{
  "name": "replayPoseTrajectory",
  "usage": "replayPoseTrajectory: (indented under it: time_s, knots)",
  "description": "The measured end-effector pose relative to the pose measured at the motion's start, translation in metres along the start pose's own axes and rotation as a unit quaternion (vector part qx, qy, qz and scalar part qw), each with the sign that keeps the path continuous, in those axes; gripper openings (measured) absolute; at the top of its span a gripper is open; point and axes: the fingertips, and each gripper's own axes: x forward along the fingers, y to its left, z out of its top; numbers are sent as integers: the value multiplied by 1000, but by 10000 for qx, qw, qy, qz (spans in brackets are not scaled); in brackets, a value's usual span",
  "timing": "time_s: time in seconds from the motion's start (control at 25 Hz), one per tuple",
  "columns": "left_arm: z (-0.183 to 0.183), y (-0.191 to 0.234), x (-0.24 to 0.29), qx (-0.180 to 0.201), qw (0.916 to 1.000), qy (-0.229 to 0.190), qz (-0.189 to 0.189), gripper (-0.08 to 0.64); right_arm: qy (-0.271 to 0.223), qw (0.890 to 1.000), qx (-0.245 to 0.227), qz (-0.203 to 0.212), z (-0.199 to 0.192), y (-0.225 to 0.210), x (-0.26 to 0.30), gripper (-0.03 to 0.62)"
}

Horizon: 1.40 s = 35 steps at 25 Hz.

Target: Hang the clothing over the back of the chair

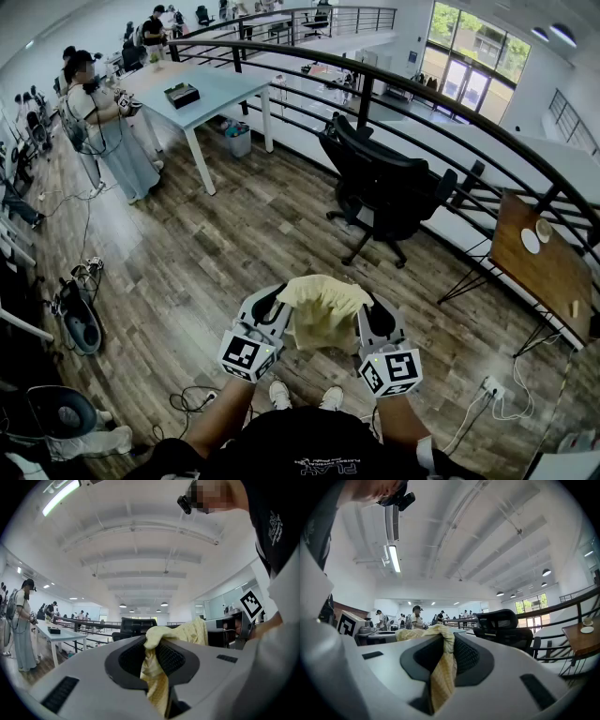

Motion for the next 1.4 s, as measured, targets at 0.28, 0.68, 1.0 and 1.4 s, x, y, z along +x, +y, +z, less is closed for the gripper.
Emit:
replayPoseTrajectory:
  time_s: [0.28, 0.68, 1.0, 1.4]
  knots:
    - [2, 21, 13, 73, 10000, -54, -16, 61, -116, 9998, -126, 67, 2, 3, 28, 67]
    - [2, 30, 11, 17, 9999, -96, -27, 61, -141, 9997, 130, 133, -4, 7, 32, 71]
    - [-1, 40, -6, -38, 9999, -121, -33, 61, -118, 9999, 33, 120, -7, 26, 36, 71]
    - [8, 67, -28, -42, 9998, -176, -89, 61, -290, 9994, -60, 201, -2, 66, 49, 71]
